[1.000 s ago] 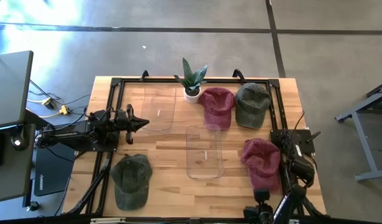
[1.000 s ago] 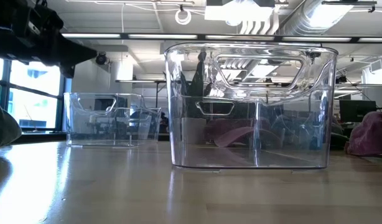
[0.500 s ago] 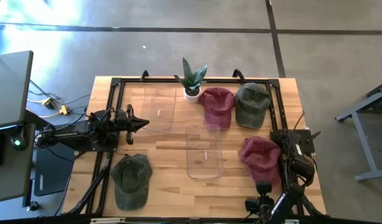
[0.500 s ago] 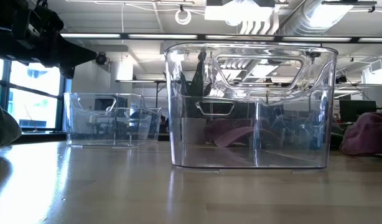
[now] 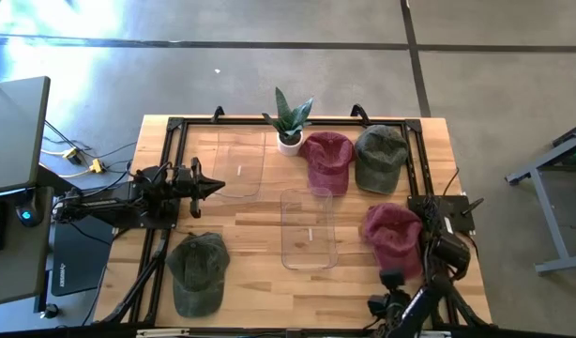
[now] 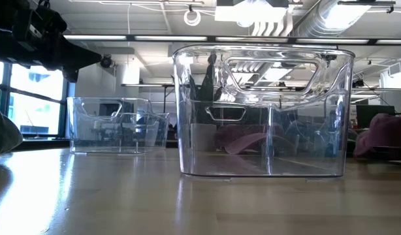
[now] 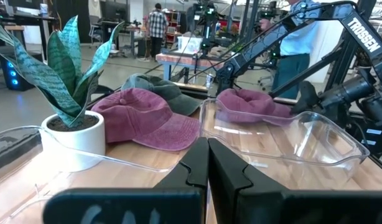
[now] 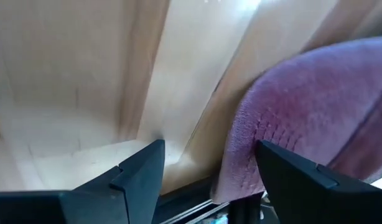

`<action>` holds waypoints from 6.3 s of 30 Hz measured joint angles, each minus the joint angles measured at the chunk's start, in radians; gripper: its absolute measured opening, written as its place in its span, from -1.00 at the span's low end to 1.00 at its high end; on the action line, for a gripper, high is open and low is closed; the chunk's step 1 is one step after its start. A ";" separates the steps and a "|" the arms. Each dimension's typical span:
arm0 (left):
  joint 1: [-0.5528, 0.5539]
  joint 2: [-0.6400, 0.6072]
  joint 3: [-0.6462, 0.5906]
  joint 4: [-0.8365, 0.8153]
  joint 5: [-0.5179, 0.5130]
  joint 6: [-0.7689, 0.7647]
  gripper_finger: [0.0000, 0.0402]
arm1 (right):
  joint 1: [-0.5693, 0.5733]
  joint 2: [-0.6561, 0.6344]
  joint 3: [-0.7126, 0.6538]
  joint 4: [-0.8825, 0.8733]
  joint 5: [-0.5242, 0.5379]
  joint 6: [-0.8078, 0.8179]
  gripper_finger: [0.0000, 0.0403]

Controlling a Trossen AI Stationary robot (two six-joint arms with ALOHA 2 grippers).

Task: Pick & Place hat
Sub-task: Put the bottom red cap into the bottom transparent bin

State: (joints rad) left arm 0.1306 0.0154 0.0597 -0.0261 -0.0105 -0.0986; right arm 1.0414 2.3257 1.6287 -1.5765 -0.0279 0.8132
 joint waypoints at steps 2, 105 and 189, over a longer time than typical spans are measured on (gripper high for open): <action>0.000 0.000 0.000 0.000 0.000 0.000 -1.00 | -0.016 0.001 -0.001 0.000 0.018 -0.073 0.15; 0.000 0.000 0.000 -0.015 0.049 -0.011 -1.00 | -0.023 -0.342 -0.438 0.064 0.298 0.721 -0.60; 0.000 0.342 0.298 0.350 -0.033 0.342 -1.00 | -1.071 -0.919 -1.229 3.007 0.189 -0.798 -0.96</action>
State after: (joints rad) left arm 0.1303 0.3573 0.3578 0.3235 -0.0439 0.2432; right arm -0.0296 1.4068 0.3995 1.4306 0.1611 0.0152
